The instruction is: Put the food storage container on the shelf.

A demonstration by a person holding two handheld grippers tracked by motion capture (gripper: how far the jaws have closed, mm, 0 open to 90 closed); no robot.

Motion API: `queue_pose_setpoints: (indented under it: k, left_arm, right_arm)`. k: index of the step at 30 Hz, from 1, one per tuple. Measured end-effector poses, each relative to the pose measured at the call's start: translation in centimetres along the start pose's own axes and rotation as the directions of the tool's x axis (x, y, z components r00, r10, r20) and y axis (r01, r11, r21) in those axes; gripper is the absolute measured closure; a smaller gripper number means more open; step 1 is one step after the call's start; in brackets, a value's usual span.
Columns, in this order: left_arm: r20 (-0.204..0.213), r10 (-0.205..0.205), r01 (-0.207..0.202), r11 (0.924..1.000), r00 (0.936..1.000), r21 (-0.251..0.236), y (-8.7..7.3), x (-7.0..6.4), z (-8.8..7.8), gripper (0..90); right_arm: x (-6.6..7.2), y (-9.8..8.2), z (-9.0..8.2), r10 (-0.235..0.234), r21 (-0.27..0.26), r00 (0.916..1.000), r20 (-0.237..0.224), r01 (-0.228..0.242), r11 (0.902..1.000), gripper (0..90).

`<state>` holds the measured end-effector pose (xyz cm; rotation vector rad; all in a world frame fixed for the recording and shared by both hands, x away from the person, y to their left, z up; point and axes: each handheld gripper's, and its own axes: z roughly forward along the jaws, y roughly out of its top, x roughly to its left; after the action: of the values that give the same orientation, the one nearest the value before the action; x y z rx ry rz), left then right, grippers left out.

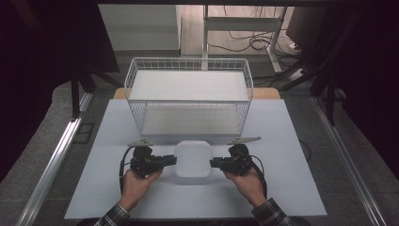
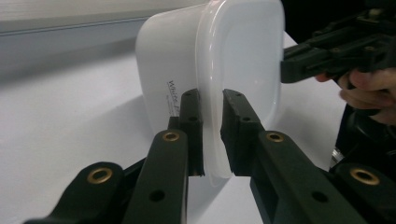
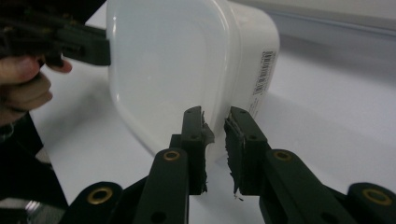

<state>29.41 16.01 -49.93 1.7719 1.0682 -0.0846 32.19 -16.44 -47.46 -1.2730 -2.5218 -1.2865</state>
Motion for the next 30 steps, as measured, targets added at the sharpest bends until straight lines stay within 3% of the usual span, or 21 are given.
queue_pose_setpoints:
  k: [3, 8, 12, 16, 24, 30]
  left_arm:
    - [-0.006, 0.013, -0.013, 0.9999, 0.9999, 0.001, 0.0, -0.3, 0.0, 79.9]
    - [-0.020, 0.018, -0.018, 0.9998, 0.9996, -0.006, -0.2, -0.4, 0.2, 80.2]
    - [-0.041, 0.041, -0.042, 0.9990, 0.9983, -0.012, -0.1, -0.6, 0.4, 81.0]
    - [-0.037, 0.042, -0.043, 0.9987, 0.9984, -0.028, 0.1, -0.6, 0.3, 81.1]
    - [-0.077, 0.068, -0.074, 0.9934, 0.9948, -0.087, 1.6, -1.4, -0.5, 80.8]
    - [-0.063, 0.077, -0.084, 0.9899, 0.9950, -0.114, 3.2, -1.5, -1.7, 80.8]
  right_arm:
    - [-0.4, 0.1, 0.2, 0.016, -0.044, 0.9999, -0.004, -0.016, 0.9989, 72.2]
    - [-0.1, 0.2, 0.2, 0.015, -0.079, 0.9993, 0.035, -0.012, 0.9968, 76.3]
    - [0.2, 0.1, 0.0, -0.021, -0.087, 0.9966, 0.080, 0.028, 0.9958, 76.7]
    - [0.3, 0.3, -0.3, -0.028, -0.111, 0.9969, 0.074, 0.036, 0.9932, 77.0]
    - [0.9, 1.5, -1.4, -0.055, -0.172, 0.9954, 0.078, 0.068, 0.9828, 77.3]
    - [1.6, 2.9, -2.3, -0.076, -0.217, 0.9947, 0.069, 0.090, 0.9720, 77.8]
